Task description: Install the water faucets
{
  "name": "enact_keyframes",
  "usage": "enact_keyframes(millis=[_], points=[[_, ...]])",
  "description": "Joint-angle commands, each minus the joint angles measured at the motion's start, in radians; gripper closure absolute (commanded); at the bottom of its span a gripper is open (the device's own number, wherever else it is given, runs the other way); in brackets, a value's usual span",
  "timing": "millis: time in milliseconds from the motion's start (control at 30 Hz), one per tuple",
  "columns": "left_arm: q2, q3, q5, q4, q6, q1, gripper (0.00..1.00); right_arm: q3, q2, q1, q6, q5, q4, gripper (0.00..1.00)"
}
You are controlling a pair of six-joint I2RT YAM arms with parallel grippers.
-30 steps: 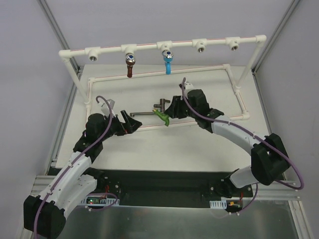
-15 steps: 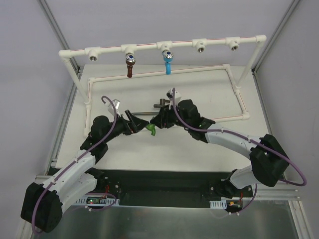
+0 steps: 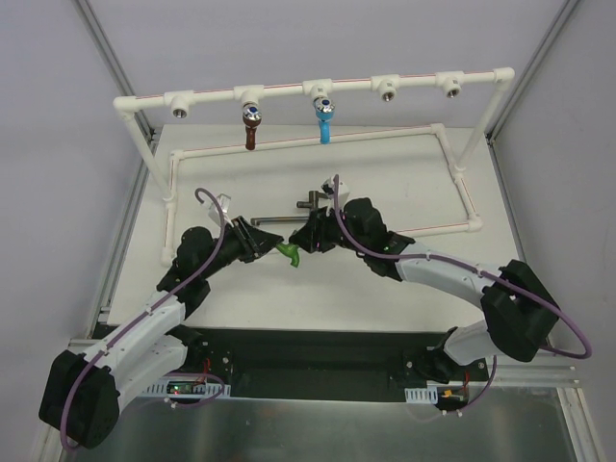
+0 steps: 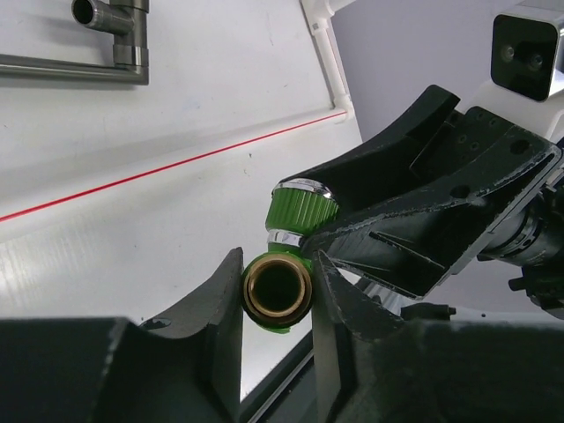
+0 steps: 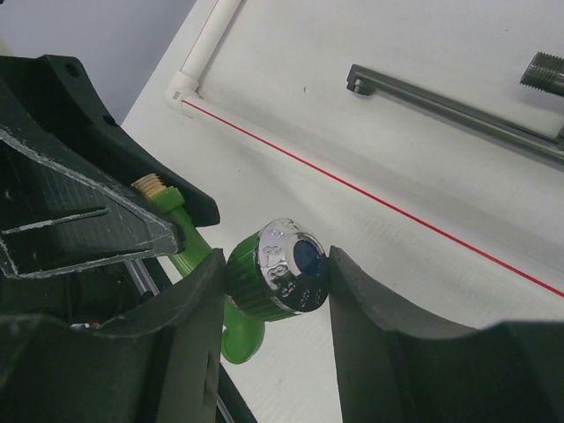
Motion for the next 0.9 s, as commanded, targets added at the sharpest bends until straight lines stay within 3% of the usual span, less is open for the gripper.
enact_keyframes(millis=[0, 33, 133, 300, 367, 400, 533, 867], points=[[-0.016, -0.026, -0.014, 0.101, -0.068, -0.007, 1.0, -0.022, -0.064, -0.006, 0.038, -0.018, 0.116, 0.66], [-0.027, -0.034, -0.031, 0.112, -0.082, -0.007, 1.0, -0.046, -0.073, -0.014, 0.062, -0.045, 0.162, 0.5], [-0.044, -0.075, -0.066, 0.178, -0.159, -0.007, 1.0, -0.103, -0.079, -0.069, 0.197, -0.142, 0.349, 0.26], [-0.049, -0.124, -0.1, 0.325, -0.291, -0.007, 1.0, -0.224, -0.024, -0.17, 0.435, -0.282, 0.761, 0.15], [-0.049, -0.131, -0.113, 0.356, -0.329, -0.007, 1.0, -0.249, 0.01, -0.182, 0.543, -0.309, 0.88, 0.06], [-0.049, -0.135, -0.12, 0.373, -0.342, -0.007, 1.0, -0.253, 0.058, -0.189, 0.581, -0.326, 1.018, 0.01], [-0.056, -0.135, -0.146, 0.427, -0.372, -0.007, 1.0, -0.207, 0.186, -0.19, 0.748, -0.385, 1.178, 0.04], [-0.073, -0.117, -0.173, 0.44, -0.375, -0.007, 1.0, -0.174, 0.169, -0.16, 0.679, -0.402, 1.178, 0.04]])
